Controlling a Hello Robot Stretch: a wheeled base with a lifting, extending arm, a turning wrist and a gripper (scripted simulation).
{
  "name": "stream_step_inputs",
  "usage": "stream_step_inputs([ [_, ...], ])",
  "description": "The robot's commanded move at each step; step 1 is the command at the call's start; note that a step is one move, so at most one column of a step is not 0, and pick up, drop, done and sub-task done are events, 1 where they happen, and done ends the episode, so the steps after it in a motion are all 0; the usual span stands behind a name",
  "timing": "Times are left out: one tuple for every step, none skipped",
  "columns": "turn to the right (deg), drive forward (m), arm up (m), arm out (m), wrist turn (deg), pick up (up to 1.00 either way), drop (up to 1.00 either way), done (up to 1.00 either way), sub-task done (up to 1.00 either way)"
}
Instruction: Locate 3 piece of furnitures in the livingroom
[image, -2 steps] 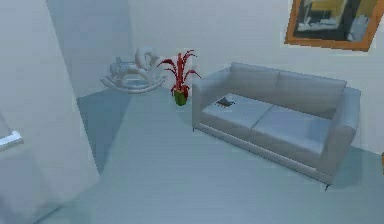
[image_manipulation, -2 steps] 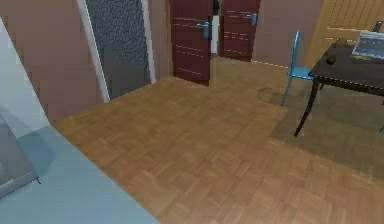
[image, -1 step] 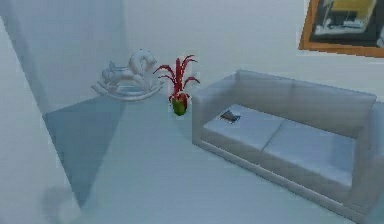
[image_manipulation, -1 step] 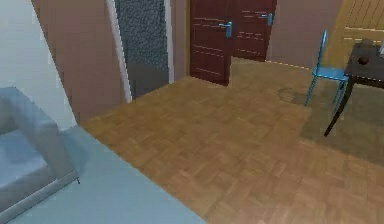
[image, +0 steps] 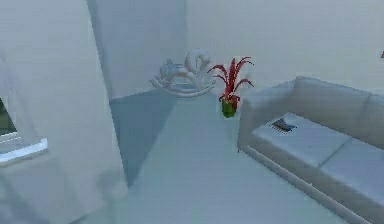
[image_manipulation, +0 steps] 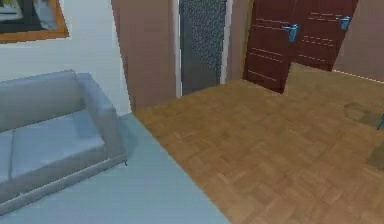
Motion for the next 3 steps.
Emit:
stream_step_inputs([
  [0.0, 1.0, 0.0, 0.0, 0.0, 0.0, 0.0, 0.0, 0.0],
  [0.0, 0.4, 0.0, 0.0, 0.0, 0.0, 0.0, 0.0, 0.0],
  [-36.0, 0.0, 0.0, 0.0, 0.0, 0.0, 0.0, 0.0, 0.0],
])
